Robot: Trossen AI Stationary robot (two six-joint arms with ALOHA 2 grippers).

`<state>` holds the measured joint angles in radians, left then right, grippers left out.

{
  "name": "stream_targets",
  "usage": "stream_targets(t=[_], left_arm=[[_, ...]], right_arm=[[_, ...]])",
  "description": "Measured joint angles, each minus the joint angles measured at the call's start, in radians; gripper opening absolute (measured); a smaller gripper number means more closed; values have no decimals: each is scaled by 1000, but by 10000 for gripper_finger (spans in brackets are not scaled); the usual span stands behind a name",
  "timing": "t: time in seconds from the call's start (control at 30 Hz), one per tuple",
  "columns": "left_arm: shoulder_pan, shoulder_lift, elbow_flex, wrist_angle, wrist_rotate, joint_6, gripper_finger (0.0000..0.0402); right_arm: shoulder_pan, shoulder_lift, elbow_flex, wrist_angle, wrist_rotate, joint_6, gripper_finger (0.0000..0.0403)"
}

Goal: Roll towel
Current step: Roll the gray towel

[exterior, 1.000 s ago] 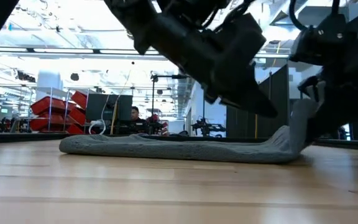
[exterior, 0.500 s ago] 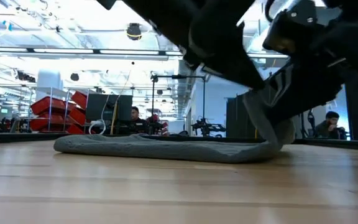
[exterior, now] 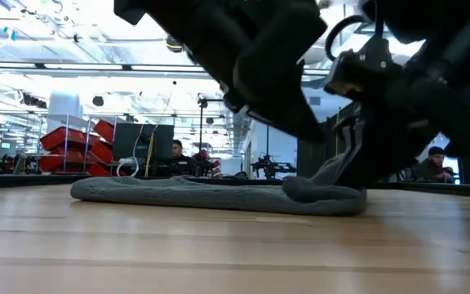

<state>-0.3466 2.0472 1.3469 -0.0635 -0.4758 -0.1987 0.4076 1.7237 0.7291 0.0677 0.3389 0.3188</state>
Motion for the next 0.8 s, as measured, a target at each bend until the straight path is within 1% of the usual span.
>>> stream_targets(t=[0.1,0.23,0.47,0.53,0.63,0.73,0.8], left_arm=[[0,0,-11,-38,-29,-30,15],[8,0,-13,-83,-41,-70,15],[7,0,-16,-72,-34,-113,15],[5,0,-43,-30,-21,-131,15],[-1,0,-94,23,12,-165,15],[-9,1,-129,36,20,-203,15],[-13,1,-148,39,21,-221,15]], right_arm=[[1,13,15,0,-10,-36,0],[15,13,23,-5,-68,-83,0],[42,1,24,-18,-84,-136,0],[49,-11,24,-19,-86,-142,0],[52,-22,24,-30,-68,-144,0],[46,-23,24,-25,-11,-150,0],[38,-11,24,5,-2,-155,0]])
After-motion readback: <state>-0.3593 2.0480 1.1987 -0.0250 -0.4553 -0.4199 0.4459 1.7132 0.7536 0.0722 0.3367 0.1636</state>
